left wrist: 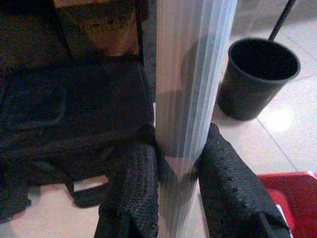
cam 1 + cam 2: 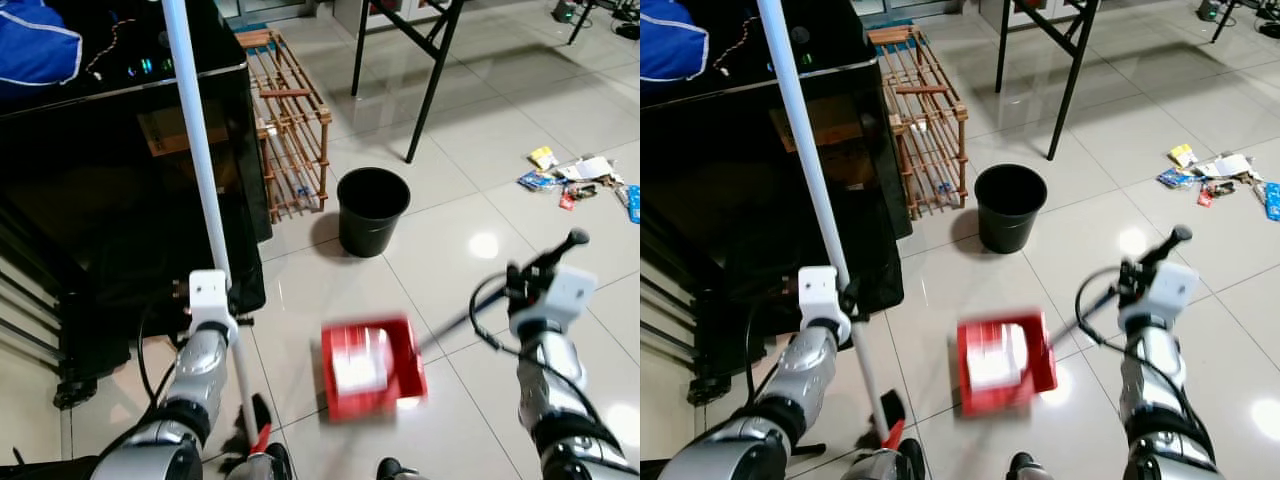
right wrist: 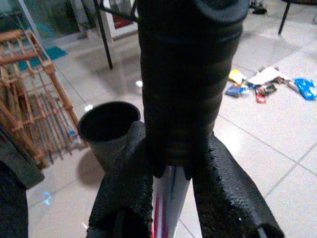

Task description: Sweep floor

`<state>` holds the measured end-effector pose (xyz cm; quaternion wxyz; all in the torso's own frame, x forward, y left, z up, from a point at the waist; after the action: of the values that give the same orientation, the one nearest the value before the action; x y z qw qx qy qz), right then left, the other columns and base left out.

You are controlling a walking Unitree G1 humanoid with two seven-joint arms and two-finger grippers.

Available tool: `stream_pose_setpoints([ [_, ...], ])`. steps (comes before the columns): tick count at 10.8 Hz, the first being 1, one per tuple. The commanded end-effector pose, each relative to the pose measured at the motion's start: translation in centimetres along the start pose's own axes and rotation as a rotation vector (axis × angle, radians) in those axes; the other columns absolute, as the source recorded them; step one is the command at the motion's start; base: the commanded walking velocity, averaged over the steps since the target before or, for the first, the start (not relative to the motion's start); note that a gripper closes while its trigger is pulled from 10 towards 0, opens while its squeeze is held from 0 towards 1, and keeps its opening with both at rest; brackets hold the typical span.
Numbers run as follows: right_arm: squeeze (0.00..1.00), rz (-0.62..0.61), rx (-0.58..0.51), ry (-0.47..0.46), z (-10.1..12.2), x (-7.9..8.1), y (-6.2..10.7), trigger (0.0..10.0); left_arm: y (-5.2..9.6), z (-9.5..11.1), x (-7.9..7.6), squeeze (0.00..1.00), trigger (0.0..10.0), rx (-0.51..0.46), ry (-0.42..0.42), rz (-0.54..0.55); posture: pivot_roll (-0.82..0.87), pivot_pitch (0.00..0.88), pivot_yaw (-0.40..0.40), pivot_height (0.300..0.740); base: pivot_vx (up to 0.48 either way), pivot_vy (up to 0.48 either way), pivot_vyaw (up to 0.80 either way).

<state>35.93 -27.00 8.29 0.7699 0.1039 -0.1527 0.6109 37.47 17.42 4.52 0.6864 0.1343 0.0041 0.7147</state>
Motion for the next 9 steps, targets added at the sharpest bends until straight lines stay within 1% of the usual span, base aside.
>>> stream_pose_setpoints([
  [1, 0.0, 0.005, -0.056, 0.006, 1.6, 0.2, -0.6, 10.0, -0.7, 2.1, -0.1, 0.0, 10.0, -0.061, 0.023, -0.007, -0.02, 0.208, 0.026, 0.74, 0.0, 0.0, 0.0],
  [2, 0.0, 0.025, -0.118, 0.008, 3.7, 1.1, -1.5, 10.0, -1.2, 3.4, -0.3, 0.0, 10.0, -0.082, 0.024, -0.018, -0.02, 0.205, 0.029, 0.74, 0.0, 0.0, 0.0],
  [3, 0.0, 0.043, -0.151, 0.015, 4.8, 1.7, -1.9, 10.0, -1.4, 3.7, -0.5, 0.0, 10.0, -0.083, 0.019, -0.033, -0.02, 0.203, 0.028, 0.74, 0.0, 0.0, 0.0],
  [4, 0.0, 0.057, -0.212, 0.015, 6.8, 2.6, -2.4, 10.0, -1.5, 4.3, -1.0, 0.0, 10.0, -0.107, 0.019, -0.05, -0.03, 0.203, 0.029, 0.74, 0.0, 0.0, 0.0],
  [5, 0.0, 0.064, -0.234, 0.016, 7.6, 3.0, -2.6, 10.0, -1.5, 4.5, -1.2, 0.0, 10.0, -0.117, 0.016, -0.056, -0.03, 0.203, 0.029, 0.74, 0.0, 0.0, 0.0],
  [6, 0.0, 0.09, -0.273, 0.016, 8.9, 3.9, -2.8, 10.0, -1.4, 4.8, -1.4, 0.0, 10.0, -0.132, 0.026, -0.061, -0.03, 0.202, 0.03, 0.74, 0.0, 0.0, 0.0],
  [7, 0.0, 0.101, -0.293, 0.016, 9.7, 4.4, -2.9, 10.0, -1.5, 4.9, -1.5, 0.0, 10.0, -0.133, 0.029, -0.063, -0.03, 0.198, 0.029, 0.74, 0.0, 0.0, 0.0],
  [8, 0.0, 0.101, -0.299, 0.02, 10.0, 4.5, -2.9, 10.0, -1.5, 5.0, -1.5, 0.0, 10.0, -0.136, 0.032, -0.065, -0.03, 0.197, 0.029, 0.74, 0.0, 0.0, 0.0],
  [9, 0.0, 0.102, -0.322, 0.019, 11.1, 4.8, -2.9, 10.0, -1.6, 5.5, -1.4, 0.0, 10.0, -0.153, 0.032, -0.071, -0.04, 0.187, 0.032, 0.74, 0.0, 0.0, 0.0],
])
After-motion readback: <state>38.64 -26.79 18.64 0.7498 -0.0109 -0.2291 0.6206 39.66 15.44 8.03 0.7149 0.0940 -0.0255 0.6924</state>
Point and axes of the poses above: a point about 5 cm out from each wrist's last joint towards the gripper, its own y axis pointing back from the gripper into the wrist, its own z axis along the axis of the wrist's last joint, x = y × z, the point moved 4 cm from there along -y, pointing out of the wrist towards the gripper, and after that the axes turned 12 degrees about -y, right-handed, at the moved point
